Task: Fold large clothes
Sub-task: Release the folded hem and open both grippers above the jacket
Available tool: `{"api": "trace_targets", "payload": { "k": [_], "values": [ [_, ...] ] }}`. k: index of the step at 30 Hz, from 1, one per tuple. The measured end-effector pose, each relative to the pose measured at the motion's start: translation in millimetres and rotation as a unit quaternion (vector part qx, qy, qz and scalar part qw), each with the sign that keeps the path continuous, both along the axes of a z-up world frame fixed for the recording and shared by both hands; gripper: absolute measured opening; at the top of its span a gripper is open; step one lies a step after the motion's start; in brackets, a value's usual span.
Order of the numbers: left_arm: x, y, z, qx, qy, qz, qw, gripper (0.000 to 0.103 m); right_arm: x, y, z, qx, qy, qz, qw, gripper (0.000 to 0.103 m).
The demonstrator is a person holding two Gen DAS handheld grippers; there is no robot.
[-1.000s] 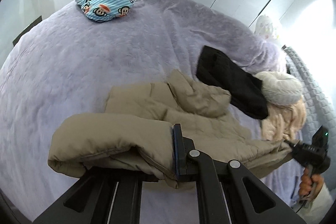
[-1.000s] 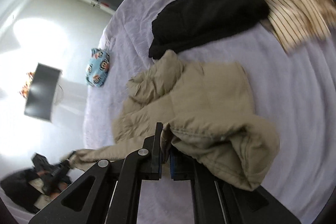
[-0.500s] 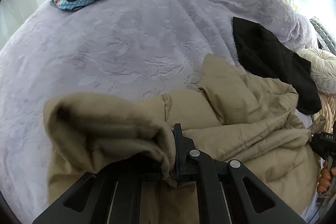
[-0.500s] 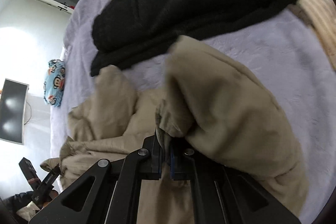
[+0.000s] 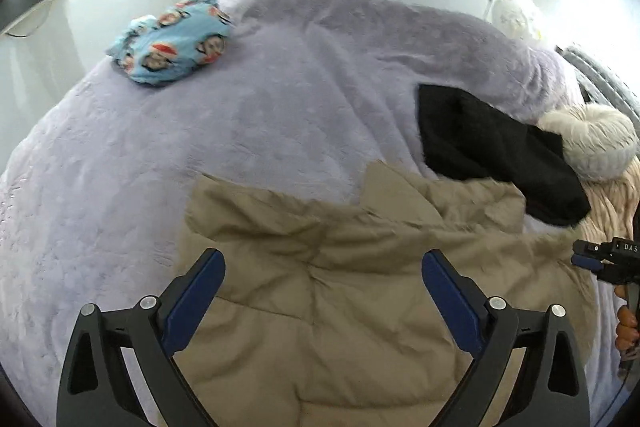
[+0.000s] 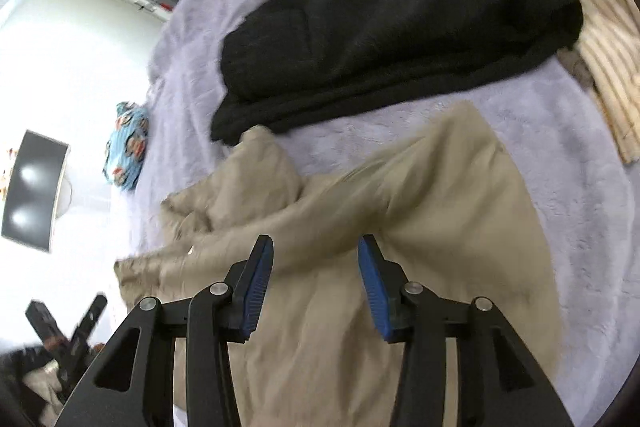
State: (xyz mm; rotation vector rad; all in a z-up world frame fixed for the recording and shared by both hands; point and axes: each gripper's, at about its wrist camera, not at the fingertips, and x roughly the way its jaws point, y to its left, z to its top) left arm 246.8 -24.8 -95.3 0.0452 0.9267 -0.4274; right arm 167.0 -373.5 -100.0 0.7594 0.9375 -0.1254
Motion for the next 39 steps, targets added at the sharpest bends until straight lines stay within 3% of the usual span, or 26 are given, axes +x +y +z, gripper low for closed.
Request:
{"api": "trace_targets", "payload": {
  "k": [1, 3, 4, 7, 10, 13, 18, 23, 28, 33, 37, 38, 39],
  "values": [
    [1, -6, -6, 0.013, 0.004, -0.008, 0.9999, 0.075, -3, 7, 4, -0.012, -0.002, 0.012, 1.000, 0.034],
    [7, -20, -28, 0.056, 0.015, -0.023, 0.9980, 0.050, -3, 20, 3, -0.035, 0.006, 0.044, 0.998, 0.023],
    [13, -23, -40, 0.071, 0.016, -0.015, 0.9973, 0.049, -3, 22, 0, -0.045, 0.012, 0.054, 0.997, 0.023],
    [37, -16, -65, 0.097, -0.002, 0.035, 0.9947, 0.049, 11, 15, -20, -0.106, 0.047, 0.056, 0.992, 0.022],
    [57, -4, -87, 0.079, 0.014, 0.062, 0.9948, 0.049, 20, -8, -37, -0.146, 0.054, 0.026, 0.987, 0.013],
    [70, -2, -106, 0.062, 0.029, 0.063, 0.9957, 0.049, 30, -31, -63, -0.126, 0.054, 0.003, 0.991, 0.005],
    [83, -9, -118, 0.058, 0.040, 0.068, 0.9952, 0.050, 43, -48, -87, -0.104, 0.059, -0.017, 0.993, 0.002],
    [75, 0, -94, 0.079, 0.034, 0.078, 0.9932, 0.050, 40, -52, -72, -0.116, 0.079, -0.023, 0.990, 0.005],
    [39, 35, -67, 0.105, 0.003, 0.079, 0.9913, 0.050, -1, -35, -31, -0.160, 0.064, -0.016, 0.985, 0.008],
    [5, 81, -63, 0.099, 0.033, 0.121, 0.9871, 0.050, -57, -21, -11, -0.158, 0.056, -0.035, 0.985, 0.008],
    [-20, 96, -64, 0.087, 0.066, 0.131, 0.9854, 0.050, -96, -8, -14, -0.113, 0.069, -0.038, 0.990, 0.008],
    [-28, 99, -65, 0.087, 0.074, 0.130, 0.9849, 0.056, -103, -6, -15, -0.103, 0.072, -0.040, 0.991, 0.008],
    [-33, 100, -66, 0.089, 0.078, 0.131, 0.9843, 0.073, -112, -3, -18, -0.096, 0.073, -0.042, 0.992, 0.008]
  ]
}}
